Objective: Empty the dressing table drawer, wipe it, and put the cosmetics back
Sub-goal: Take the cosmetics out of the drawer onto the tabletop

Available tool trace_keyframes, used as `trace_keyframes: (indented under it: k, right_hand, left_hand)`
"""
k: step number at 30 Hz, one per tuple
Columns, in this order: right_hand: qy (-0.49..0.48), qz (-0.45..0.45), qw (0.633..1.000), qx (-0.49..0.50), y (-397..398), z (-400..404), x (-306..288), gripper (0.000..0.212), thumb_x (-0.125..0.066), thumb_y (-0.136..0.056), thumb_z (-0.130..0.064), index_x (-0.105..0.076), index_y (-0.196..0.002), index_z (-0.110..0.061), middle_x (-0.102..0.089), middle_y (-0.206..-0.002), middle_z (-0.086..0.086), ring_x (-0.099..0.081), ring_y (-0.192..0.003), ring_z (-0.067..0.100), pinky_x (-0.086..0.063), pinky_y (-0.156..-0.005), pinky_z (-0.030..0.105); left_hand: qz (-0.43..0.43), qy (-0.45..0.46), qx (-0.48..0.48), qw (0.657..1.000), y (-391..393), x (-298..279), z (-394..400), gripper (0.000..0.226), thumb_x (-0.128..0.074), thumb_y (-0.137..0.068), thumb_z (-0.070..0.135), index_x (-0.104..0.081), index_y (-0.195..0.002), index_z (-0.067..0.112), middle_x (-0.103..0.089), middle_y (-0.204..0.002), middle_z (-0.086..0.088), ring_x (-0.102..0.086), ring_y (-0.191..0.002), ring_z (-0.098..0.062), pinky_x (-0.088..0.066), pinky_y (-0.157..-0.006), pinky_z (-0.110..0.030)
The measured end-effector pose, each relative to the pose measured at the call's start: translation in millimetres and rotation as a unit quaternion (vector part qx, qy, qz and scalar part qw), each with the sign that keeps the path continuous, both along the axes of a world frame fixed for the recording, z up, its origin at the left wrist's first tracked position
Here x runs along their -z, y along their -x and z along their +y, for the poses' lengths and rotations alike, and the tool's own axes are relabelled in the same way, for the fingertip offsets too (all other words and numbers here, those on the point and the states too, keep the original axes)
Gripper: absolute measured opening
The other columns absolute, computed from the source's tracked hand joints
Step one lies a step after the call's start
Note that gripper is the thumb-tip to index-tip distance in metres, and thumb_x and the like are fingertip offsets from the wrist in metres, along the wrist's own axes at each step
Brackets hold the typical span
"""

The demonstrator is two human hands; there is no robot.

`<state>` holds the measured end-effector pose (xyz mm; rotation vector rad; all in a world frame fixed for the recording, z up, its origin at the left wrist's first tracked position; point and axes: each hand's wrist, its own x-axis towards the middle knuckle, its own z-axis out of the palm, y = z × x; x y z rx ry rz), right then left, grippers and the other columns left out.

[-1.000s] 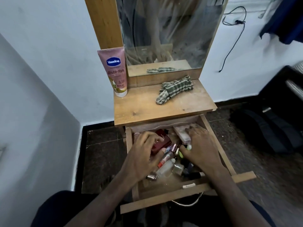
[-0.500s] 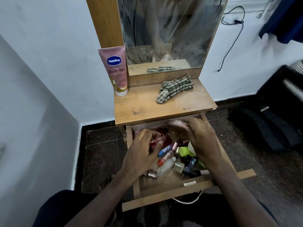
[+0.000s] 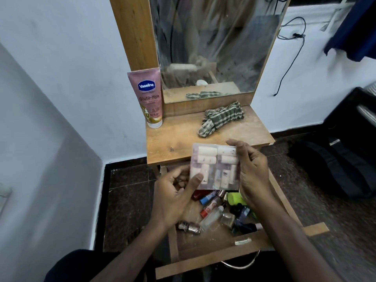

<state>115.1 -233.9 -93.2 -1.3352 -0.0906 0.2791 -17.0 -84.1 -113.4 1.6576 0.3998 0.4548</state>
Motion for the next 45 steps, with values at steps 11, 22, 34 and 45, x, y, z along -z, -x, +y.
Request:
trace_keyframes:
  k: [11, 22, 34, 45]
  right_hand:
    - [0.569, -0.44, 0.684, -0.122, -132, 48, 7, 0.059, -0.028, -0.099, -0.064, -0.047, -0.15, -0.041, -0.05, -0.157, 0.0, -0.042, -0.146, 0.031, -0.035, -0.12, 0.054]
    - [0.535, -0.383, 0.753, -0.03, -135, 23, -23, 0.059, -0.038, -0.101, -0.056, -0.064, -0.141, -0.022, -0.064, -0.142, 0.009, -0.055, -0.134, 0.031, -0.039, -0.114, 0.044]
    - [0.298, -0.301, 0.904, -0.049, -116, 79, -26, 0.033, -0.078, -0.094, -0.021, -0.069, -0.126, -0.016, -0.077, -0.111, -0.006, -0.072, -0.101, 0.005, -0.062, -0.092, 0.036]
    - [0.295, -0.28, 0.913, -0.024, -125, 103, -8, 0.027, -0.081, -0.091, -0.019, -0.073, -0.117, -0.018, -0.079, -0.104, -0.007, -0.075, -0.095, 0.002, -0.063, -0.089, 0.031]
  left_hand:
    - [-0.064, 0.018, -0.172, 0.983, -18, -12, 38, 0.005, -0.079, -0.092, 0.034, -0.081, -0.095, 0.031, -0.069, -0.072, -0.004, -0.063, -0.069, -0.011, -0.054, -0.066, -0.024]
    - [-0.025, -0.038, -0.196, 0.98, -78, -24, 60, 0.029, -0.078, -0.095, 0.042, -0.078, -0.121, 0.031, -0.078, -0.087, 0.024, -0.076, -0.083, 0.0, -0.064, -0.082, -0.036]
    - [-0.004, -0.307, -0.186, 0.933, -109, -18, 76, 0.028, -0.063, -0.104, 0.017, -0.076, -0.129, 0.015, -0.073, -0.117, -0.003, -0.064, -0.107, -0.014, -0.039, -0.092, -0.011]
    - [0.005, -0.302, -0.208, 0.93, -104, -19, 78, 0.042, -0.068, -0.1, 0.02, -0.067, -0.142, 0.017, -0.073, -0.131, 0.001, -0.065, -0.112, -0.003, -0.031, -0.097, 0.006]
